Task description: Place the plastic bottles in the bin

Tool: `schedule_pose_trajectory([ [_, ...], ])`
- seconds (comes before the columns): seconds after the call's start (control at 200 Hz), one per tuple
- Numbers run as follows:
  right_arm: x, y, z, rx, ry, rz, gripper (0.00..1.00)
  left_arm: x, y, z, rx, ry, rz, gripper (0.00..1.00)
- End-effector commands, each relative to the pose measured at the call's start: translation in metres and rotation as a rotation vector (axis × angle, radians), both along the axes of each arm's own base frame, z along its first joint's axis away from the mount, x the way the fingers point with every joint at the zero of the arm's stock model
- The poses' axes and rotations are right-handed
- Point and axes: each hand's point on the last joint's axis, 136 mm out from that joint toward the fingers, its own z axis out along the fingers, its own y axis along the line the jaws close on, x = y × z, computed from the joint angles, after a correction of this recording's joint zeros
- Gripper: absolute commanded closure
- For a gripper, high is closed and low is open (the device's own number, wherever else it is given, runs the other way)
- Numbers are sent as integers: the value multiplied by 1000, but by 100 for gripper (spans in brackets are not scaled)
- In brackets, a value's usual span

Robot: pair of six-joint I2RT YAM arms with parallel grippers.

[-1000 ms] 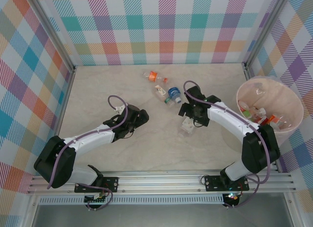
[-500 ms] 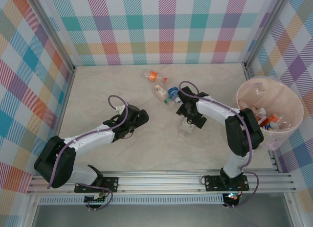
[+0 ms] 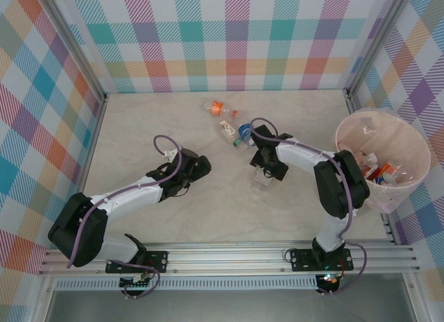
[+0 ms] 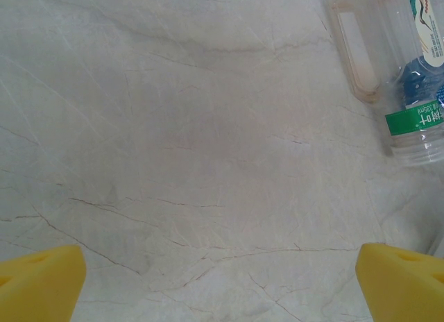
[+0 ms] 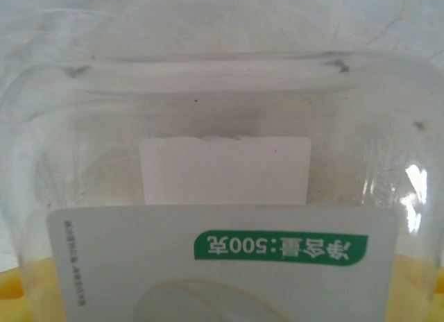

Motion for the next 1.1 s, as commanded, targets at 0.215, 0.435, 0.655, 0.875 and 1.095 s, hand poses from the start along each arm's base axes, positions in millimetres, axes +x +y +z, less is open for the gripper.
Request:
schedule_pose_trajectory([
  [0.215, 18, 31, 119, 123, -399, 414, 36, 10, -8, 27, -28, -52, -28, 0],
  [0.435, 13, 35, 221, 140, -663, 557, 41, 14, -17, 34, -59, -54, -52, 0],
  [0.655, -9, 7, 312, 62, -777, 649, 40, 17, -23, 38, -75, -61, -65, 0],
  [0.875, -28, -47, 364, 46, -798, 609, 41, 21, -30, 40, -96, -61, -81, 0],
  [1.095, -40, -113, 366, 30, -674, 459, 40, 27, -40, 40, -109, -59, -101, 0],
])
